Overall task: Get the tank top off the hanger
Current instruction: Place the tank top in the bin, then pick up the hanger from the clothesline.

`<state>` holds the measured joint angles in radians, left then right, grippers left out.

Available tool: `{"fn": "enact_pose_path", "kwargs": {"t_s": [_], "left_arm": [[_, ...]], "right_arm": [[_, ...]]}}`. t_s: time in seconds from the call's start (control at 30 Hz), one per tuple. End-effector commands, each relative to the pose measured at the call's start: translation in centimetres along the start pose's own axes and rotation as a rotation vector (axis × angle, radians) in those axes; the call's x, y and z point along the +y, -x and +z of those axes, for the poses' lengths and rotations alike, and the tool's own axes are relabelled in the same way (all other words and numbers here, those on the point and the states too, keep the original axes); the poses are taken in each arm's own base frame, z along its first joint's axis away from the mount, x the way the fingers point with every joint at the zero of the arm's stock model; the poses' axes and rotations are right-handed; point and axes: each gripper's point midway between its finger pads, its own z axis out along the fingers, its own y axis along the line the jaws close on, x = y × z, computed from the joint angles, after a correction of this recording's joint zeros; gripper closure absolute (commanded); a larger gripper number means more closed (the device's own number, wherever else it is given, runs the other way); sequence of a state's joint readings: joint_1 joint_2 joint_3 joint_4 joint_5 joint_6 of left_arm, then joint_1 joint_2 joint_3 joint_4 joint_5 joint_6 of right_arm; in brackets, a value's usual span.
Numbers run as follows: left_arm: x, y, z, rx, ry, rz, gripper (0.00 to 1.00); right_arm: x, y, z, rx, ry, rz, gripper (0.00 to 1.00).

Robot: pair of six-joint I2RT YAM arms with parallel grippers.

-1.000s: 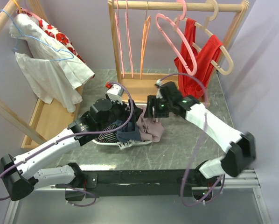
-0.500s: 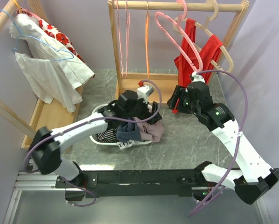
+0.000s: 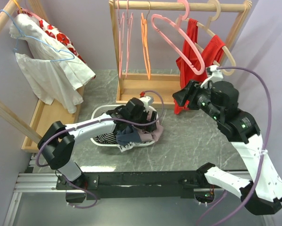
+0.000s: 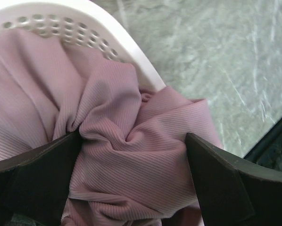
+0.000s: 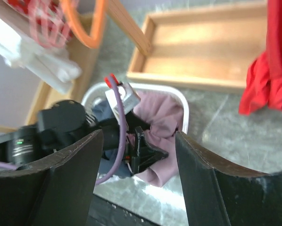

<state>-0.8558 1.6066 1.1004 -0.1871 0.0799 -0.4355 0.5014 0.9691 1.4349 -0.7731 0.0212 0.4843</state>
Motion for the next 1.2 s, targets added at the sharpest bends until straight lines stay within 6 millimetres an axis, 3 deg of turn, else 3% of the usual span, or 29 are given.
{"fn": "enact_pose_path", "kwargs": {"t_s": [0.0, 0.13, 0.17, 0.27, 0.3, 0.47, 0.57, 0.67, 0.73, 0.87, 0.97, 1.17], "left_arm": [[3.9, -1.7, -0.6, 0.048, 0.141, -0.075, 0.02], [3.6, -0.4, -0.9, -0.011, 0.120, -0.075, 0.02], [2.9, 1.0, -1.0, -0.072, 0.087, -0.057, 0.01], [0.9, 4.0, -3.3, -0.183, 0.001, -0.007, 0.01], [-0.3, 5.8, -4.6, -0.248, -0.040, 0.012, 0.01], [-3.2, 9.7, -8.3, -0.370, -0.140, 0.090, 0.01], [-4.0, 10.3, -9.5, -0.394, -0.174, 0.105, 0.01], [-4.2, 10.4, -10.2, -0.409, -0.187, 0.098, 0.00], [-4.4, 10.5, -10.6, -0.420, -0.194, 0.094, 0.01], [-4.5, 10.4, -11.2, -0.432, -0.204, 0.103, 0.01], [-5.0, 11.4, -11.8, -0.477, -0.218, 0.125, 0.01], [-5.3, 11.9, -11.3, -0.474, -0.229, 0.134, 0.01]], "right_arm": [[1.1, 6.6, -4.2, -0.263, 0.018, -0.022, 0.30], [1.3, 10.1, -5.9, -0.397, 0.001, -0.038, 0.29], [1.1, 10.6, -6.0, -0.416, -0.014, -0.049, 0.28], [0.7, 12.6, -6.3, -0.498, -0.057, -0.061, 0.28], [0.3, 13.5, -6.5, -0.542, -0.087, -0.058, 0.27], [-3.5, 15.6, -6.0, -0.620, -0.341, -0.058, 0.27], [-6.0, 15.7, -5.2, -0.624, -0.481, -0.019, 0.27], [-7.4, 14.6, -3.2, -0.573, -0.500, 0.012, 0.25], [-9.5, 14.5, -3.0, -0.566, -0.550, 0.036, 0.25], [-9.7, 15.2, -3.1, -0.580, -0.516, 0.041, 0.28], [-10.0, 16.3, -3.5, -0.584, -0.523, 0.008, 0.27], [-11.1, 17.6, -4.8, -0.606, -0.581, -0.017, 0.25]]}}
